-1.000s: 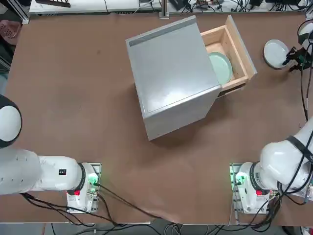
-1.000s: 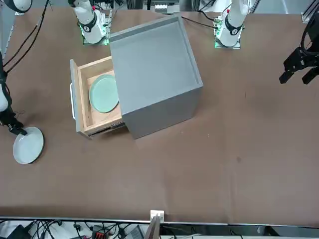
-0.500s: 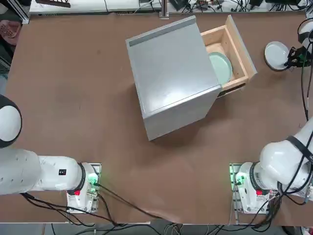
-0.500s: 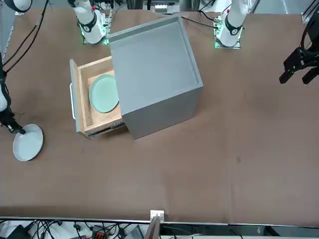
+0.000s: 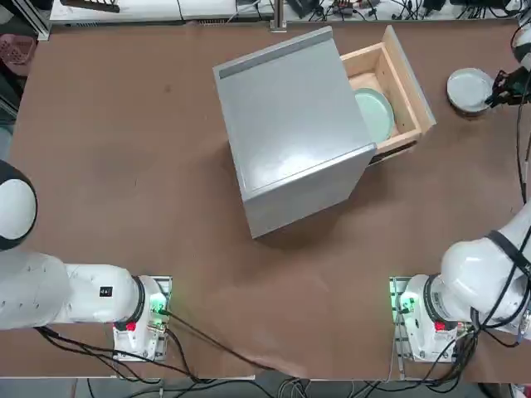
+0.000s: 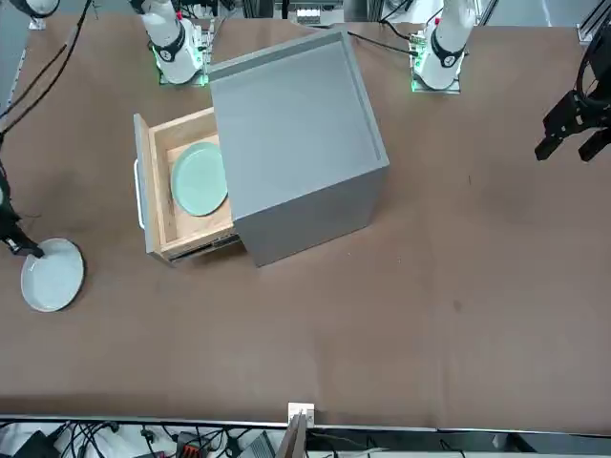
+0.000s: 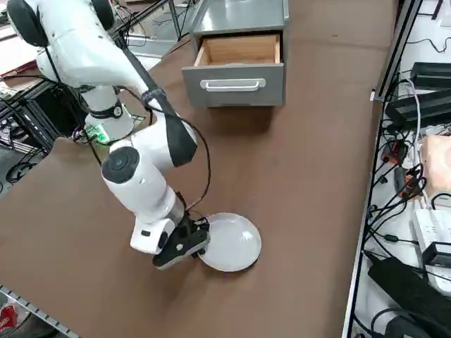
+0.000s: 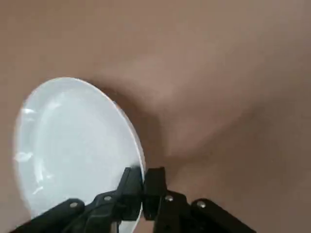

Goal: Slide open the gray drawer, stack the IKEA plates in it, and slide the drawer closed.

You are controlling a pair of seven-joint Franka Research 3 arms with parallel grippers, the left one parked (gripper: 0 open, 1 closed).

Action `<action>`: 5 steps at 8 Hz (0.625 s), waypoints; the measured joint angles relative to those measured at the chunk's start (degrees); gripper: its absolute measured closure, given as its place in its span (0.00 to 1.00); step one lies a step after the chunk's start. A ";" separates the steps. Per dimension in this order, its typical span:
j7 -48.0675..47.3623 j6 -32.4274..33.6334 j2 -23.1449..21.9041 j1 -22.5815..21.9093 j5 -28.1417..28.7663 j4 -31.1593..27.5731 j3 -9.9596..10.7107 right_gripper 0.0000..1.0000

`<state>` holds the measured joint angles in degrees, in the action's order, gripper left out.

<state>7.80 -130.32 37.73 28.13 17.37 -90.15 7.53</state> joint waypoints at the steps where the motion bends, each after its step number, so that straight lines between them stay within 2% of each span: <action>1: 2.78 7.81 -3.71 -0.03 0.01 1.91 -0.02 1.00; 3: 6.70 22.37 -12.35 -0.49 1.65 4.52 -0.54 1.00; 5: 7.44 32.15 -19.92 -1.90 3.95 4.78 -3.42 1.00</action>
<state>15.24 -98.17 17.82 26.23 21.32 -85.37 4.10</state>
